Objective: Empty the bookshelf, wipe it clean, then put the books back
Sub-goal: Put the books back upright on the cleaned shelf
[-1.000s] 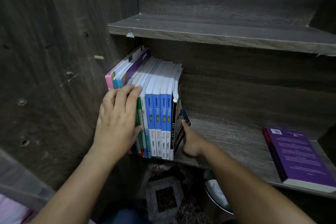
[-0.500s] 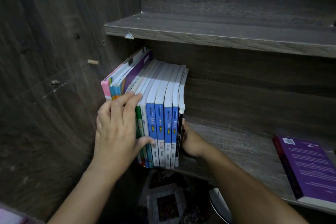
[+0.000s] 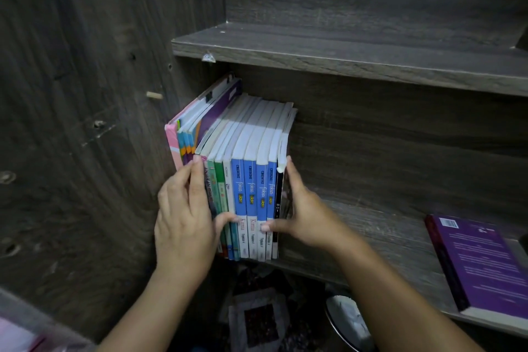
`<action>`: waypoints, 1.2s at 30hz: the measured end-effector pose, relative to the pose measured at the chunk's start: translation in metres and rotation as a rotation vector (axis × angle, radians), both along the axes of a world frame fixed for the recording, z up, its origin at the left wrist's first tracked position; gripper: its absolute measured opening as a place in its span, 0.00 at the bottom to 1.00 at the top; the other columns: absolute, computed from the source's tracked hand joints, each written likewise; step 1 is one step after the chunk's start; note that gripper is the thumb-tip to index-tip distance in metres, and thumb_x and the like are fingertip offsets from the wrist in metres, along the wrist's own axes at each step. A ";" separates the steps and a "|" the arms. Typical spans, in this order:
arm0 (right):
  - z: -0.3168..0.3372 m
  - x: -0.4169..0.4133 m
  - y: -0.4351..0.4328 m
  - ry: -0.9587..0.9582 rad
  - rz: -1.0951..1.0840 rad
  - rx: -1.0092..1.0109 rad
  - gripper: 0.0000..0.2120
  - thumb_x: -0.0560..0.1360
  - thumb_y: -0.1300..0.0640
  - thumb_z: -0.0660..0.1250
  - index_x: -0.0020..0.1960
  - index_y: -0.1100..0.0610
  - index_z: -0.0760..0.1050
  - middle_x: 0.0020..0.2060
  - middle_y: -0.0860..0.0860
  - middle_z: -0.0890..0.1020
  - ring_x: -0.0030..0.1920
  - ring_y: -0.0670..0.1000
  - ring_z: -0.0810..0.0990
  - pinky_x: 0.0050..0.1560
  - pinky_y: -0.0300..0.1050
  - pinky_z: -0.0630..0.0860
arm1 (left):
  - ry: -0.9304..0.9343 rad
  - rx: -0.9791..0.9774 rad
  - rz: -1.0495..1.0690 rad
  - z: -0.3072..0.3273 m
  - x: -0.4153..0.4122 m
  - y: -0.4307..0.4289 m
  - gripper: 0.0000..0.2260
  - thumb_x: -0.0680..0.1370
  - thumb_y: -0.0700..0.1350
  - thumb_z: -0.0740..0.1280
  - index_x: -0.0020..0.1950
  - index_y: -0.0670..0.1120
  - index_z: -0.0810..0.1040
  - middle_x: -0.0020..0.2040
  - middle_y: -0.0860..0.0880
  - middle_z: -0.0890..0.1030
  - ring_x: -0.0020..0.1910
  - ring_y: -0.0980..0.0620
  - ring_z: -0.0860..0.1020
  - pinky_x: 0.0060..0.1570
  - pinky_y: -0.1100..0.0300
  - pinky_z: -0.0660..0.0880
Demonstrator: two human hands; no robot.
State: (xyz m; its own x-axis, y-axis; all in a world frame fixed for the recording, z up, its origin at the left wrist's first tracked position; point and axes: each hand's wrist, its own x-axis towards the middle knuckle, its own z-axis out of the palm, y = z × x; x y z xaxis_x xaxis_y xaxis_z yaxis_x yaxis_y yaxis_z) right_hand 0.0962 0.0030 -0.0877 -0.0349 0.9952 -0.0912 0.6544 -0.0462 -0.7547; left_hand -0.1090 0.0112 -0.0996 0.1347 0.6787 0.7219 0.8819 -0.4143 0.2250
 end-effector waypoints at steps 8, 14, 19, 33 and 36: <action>0.017 -0.014 -0.015 0.000 -0.029 0.216 0.66 0.62 0.50 0.81 0.74 0.37 0.28 0.78 0.43 0.52 0.76 0.44 0.53 0.73 0.51 0.56 | 0.035 -0.073 0.051 0.004 0.003 -0.007 0.51 0.62 0.53 0.79 0.75 0.34 0.57 0.66 0.36 0.64 0.62 0.37 0.65 0.55 0.40 0.75; 0.048 -0.019 -0.011 -0.218 0.040 0.426 0.48 0.68 0.53 0.77 0.77 0.39 0.51 0.78 0.40 0.46 0.76 0.43 0.51 0.74 0.50 0.60 | 0.049 -0.039 0.059 0.006 0.001 -0.009 0.52 0.58 0.49 0.82 0.74 0.35 0.60 0.62 0.37 0.69 0.59 0.39 0.70 0.49 0.44 0.78; 0.044 -0.024 -0.011 -0.191 0.012 0.458 0.41 0.71 0.55 0.75 0.76 0.44 0.57 0.78 0.41 0.48 0.76 0.46 0.56 0.70 0.47 0.63 | 0.056 -0.035 0.080 0.007 0.002 -0.007 0.52 0.57 0.50 0.82 0.73 0.35 0.61 0.60 0.38 0.69 0.57 0.39 0.72 0.46 0.45 0.78; 0.051 -0.038 -0.010 -0.220 -0.068 0.414 0.43 0.67 0.53 0.78 0.76 0.49 0.59 0.77 0.44 0.51 0.71 0.54 0.67 0.67 0.54 0.70 | -0.031 -0.174 0.028 0.034 0.001 -0.005 0.44 0.59 0.46 0.82 0.67 0.49 0.59 0.52 0.43 0.72 0.47 0.45 0.77 0.34 0.53 0.75; 0.050 -0.038 -0.011 -0.209 -0.080 0.415 0.43 0.67 0.53 0.78 0.76 0.49 0.58 0.77 0.43 0.51 0.71 0.54 0.68 0.67 0.53 0.70 | 0.009 -0.188 0.071 0.035 0.001 -0.005 0.44 0.60 0.49 0.81 0.67 0.49 0.57 0.52 0.44 0.72 0.47 0.46 0.77 0.34 0.54 0.75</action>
State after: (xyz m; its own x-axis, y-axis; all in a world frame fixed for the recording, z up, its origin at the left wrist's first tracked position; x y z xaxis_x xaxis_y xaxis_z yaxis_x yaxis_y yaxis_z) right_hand 0.0582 -0.0077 -0.0380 0.0205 0.9478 0.3181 0.8010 0.1748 -0.5725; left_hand -0.1076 0.0063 -0.0646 0.0878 0.8092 0.5809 0.9099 -0.3025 0.2839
